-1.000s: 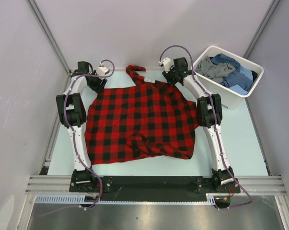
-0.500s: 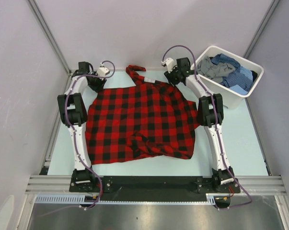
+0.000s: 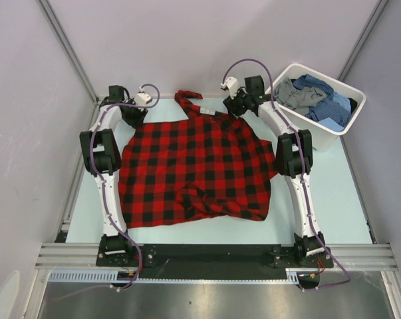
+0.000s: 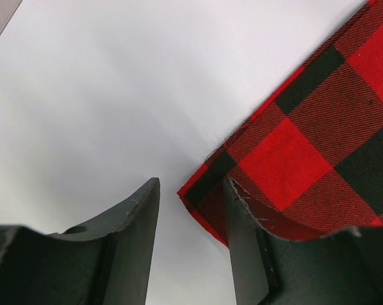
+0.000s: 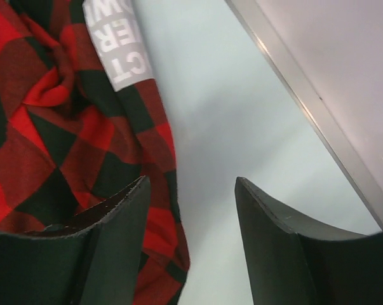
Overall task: Fold and stack the long sleeve shirts
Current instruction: Flatten the shirt out
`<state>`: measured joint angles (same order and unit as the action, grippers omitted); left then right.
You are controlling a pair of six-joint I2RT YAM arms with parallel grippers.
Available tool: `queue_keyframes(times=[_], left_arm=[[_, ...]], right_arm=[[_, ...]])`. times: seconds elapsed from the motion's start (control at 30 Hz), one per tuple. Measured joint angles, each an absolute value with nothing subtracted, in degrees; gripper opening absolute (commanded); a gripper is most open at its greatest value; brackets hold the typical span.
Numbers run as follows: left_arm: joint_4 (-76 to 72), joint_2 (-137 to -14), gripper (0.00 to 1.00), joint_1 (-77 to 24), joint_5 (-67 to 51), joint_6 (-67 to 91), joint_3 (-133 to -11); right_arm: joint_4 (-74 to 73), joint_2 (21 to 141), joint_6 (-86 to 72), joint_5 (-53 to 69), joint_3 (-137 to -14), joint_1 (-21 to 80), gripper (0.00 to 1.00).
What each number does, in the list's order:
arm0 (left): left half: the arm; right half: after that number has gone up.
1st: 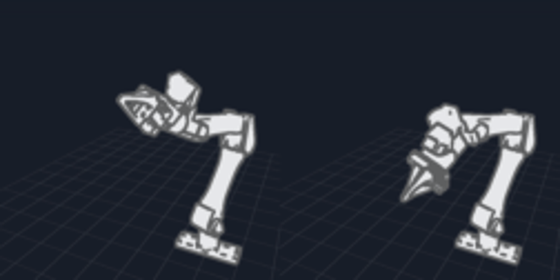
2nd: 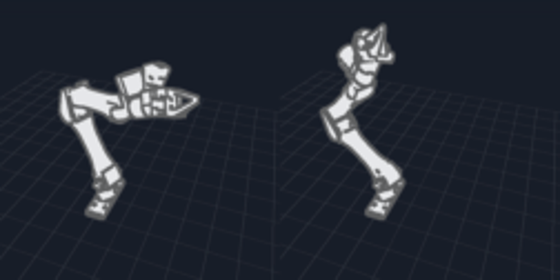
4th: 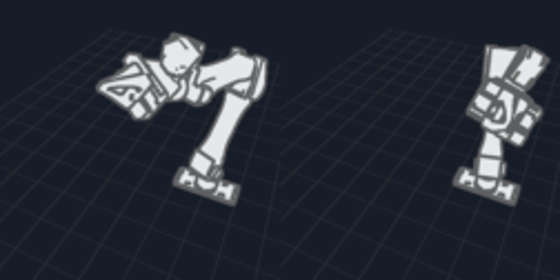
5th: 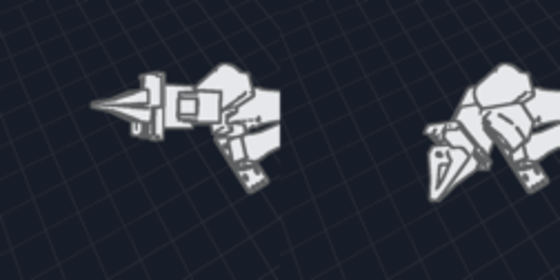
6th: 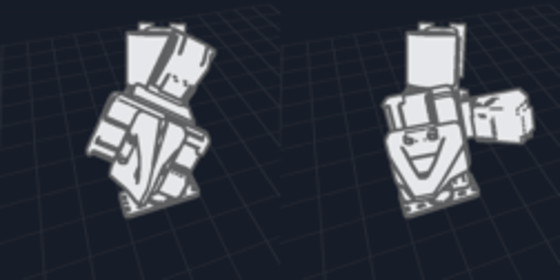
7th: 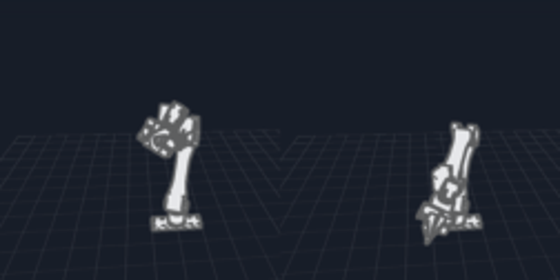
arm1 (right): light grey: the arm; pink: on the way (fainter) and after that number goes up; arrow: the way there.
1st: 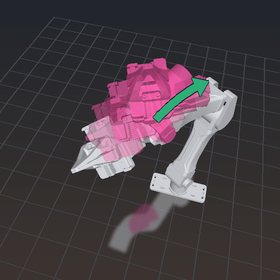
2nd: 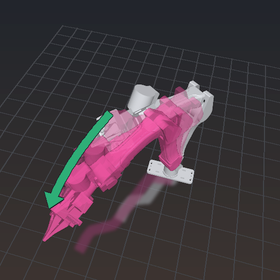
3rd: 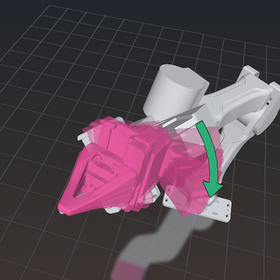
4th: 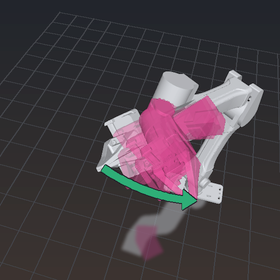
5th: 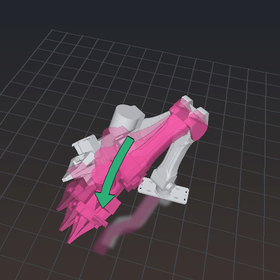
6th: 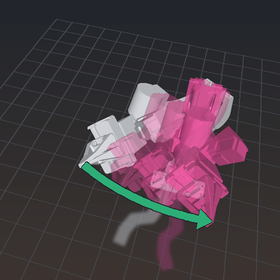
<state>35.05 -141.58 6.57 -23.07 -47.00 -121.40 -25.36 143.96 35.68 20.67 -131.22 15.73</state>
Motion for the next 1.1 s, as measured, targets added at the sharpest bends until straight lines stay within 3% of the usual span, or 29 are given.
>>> queue_keyframes(times=[0.3,0.4,0.5,0.6,0.7,0.8,1.1], left_arm=[[35.07,-141.58,0.50,6.68,-23.11,-46.68,-121.43],[35.07,-141.58,0.44,6.68,-23.11,-47.03,-121.43],[35.22,-141.58,0.38,6.68,-23.11,-47.62,-121.43],[35.53,-141.58,0.31,6.70,-23.11,-48.73,-121.43],[36.14,-141.58,0.16,6.70,-23.11,-50.09,-121.43],[36.75,-141.58,0.00,6.72,-23.20,-51.11,-121.43],[37.28,-141.58,0.00,7.29,-25.36,-51.46,-121.54]], right_arm=[[-25.76,144.31,40.32,20.10,-131.31,17.56,0.60],[-25.28,145.23,41.56,18.74,-131.63,17.98,0.57],[-24.56,146.50,43.33,16.69,-131.63,18.15,0.48],[-24.05,147.41,44.77,14.28,-131.46,18.13,0.30],[-23.73,147.76,45.78,12.60,-131.41,17.87,0.00],[-23.18,147.76,45.87,11.64,-131.41,17.56,0.00],[-21.71,147.76,43.03,10.74,-131.41,16.27,0.00]])
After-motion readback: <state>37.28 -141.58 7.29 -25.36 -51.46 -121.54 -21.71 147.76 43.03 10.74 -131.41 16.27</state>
